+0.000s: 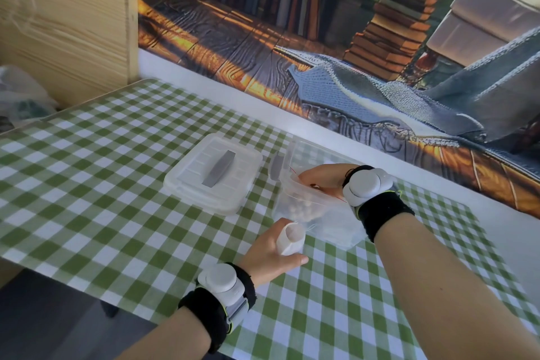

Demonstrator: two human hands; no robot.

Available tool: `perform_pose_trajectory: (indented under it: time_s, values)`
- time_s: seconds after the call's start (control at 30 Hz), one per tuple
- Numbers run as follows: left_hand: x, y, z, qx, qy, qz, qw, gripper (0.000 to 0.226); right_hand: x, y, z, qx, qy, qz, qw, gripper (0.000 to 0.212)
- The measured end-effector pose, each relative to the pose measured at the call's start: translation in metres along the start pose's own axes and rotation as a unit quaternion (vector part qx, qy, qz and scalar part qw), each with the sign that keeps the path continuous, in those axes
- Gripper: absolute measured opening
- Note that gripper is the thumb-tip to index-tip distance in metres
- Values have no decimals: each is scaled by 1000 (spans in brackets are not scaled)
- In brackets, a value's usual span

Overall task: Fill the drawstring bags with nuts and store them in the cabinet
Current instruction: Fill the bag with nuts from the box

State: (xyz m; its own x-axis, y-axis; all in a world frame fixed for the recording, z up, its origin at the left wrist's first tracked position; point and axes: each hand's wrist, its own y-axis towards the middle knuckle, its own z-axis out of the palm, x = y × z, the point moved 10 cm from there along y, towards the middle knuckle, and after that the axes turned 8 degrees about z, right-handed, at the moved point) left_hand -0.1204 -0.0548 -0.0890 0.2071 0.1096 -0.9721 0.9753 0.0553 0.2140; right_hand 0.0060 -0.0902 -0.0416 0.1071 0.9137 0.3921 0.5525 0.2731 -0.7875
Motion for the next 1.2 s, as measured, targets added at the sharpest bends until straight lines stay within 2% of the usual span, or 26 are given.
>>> perform_pose_trajectory:
  time_s: [0.1, 0.2, 0.4, 0.83, 0.9, 1.0, 1.2]
  values:
    - [0, 0, 0, 1, -1, -1, 1000, 38, 6, -1, -4, -39, -103, -25, 994, 15]
    - [1, 1, 0, 3, 3, -2, 1000, 36, 17, -16, -9, -119, -240, -56, 962, 25]
    - [1, 1, 0, -1, 2, -3, 1000, 36, 30, -35, -7, -182, -312, -108, 926, 35]
    - [0, 1, -1, -3, 4, -6, 1000, 36, 36, -51, -13, -236, -283, -210, 906, 24]
    - [1, 1, -1, -4, 6, -9, 1000, 36, 34, -55, -15, -237, -262, -224, 908, 27]
    - [2, 1, -1, -6, 14, -10, 1000, 36, 30, -60, -17, -235, -237, -233, 913, 17]
    - [3, 1, -2, -9, 16, -12, 1000, 37, 28, -64, -20, -227, -164, -254, 926, 18]
